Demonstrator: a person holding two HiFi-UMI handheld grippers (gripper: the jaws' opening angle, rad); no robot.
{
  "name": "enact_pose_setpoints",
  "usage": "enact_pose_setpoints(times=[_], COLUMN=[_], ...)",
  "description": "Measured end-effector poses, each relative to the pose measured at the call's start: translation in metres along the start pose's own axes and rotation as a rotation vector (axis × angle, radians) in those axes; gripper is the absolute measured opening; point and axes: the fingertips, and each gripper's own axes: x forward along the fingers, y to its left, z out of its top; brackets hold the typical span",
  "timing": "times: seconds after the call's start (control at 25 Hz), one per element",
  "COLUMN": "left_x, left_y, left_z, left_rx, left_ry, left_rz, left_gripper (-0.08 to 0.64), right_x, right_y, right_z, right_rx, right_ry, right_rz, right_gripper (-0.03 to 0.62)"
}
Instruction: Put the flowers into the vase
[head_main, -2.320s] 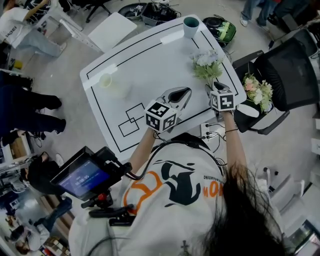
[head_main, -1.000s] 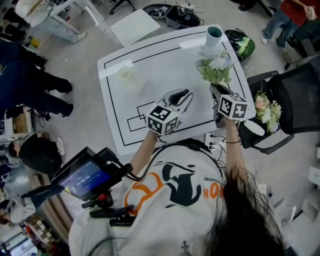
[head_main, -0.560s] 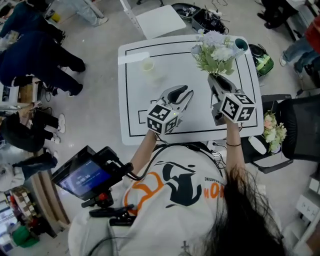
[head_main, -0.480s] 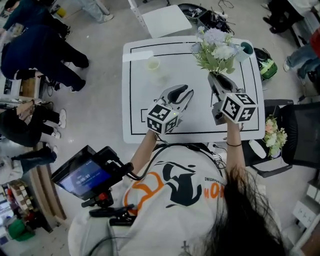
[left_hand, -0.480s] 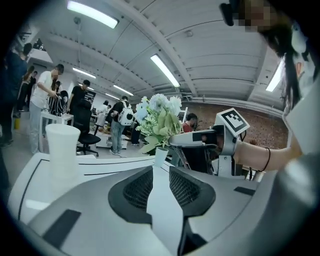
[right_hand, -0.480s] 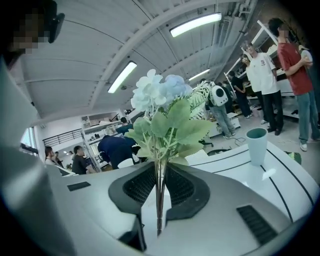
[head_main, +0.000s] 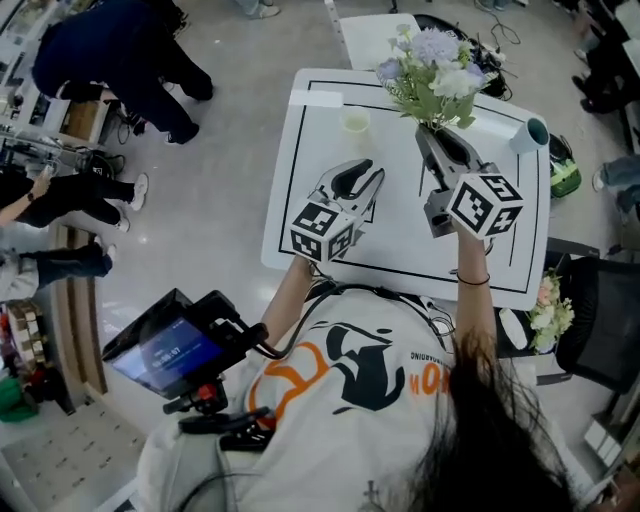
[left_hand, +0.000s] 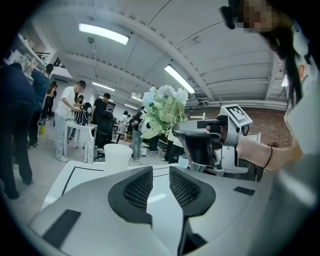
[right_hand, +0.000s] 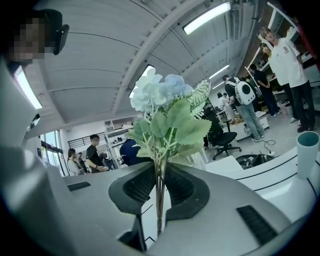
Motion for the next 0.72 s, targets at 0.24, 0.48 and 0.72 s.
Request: enact_pose_setpoints(times=[0.24, 0.48, 0.72], left_x=[-0.009, -0.013, -0.004], left_y=[0.032, 0.058, 0.076], left_z=[0.004, 0.020, 0.026], left_rx=[-0.004, 0.020, 0.035], left_ry=[-0.012, -0.024, -0.002], left_rz=[0.084, 0.128, 0.133], left_gripper=[0.109, 0.139, 0.195], right_x=[0.031, 0.048, 0.062], right_y=[0.016, 0.034, 0.049], right_z=[0.019, 0.046, 0.071], right_rx=[-0.018, -0.030, -0.011], right_ry=[-0.030, -0.083, -0.148], right_rz=[0.080, 0.126, 0.166], right_gripper=[0.066, 0.064, 0.064])
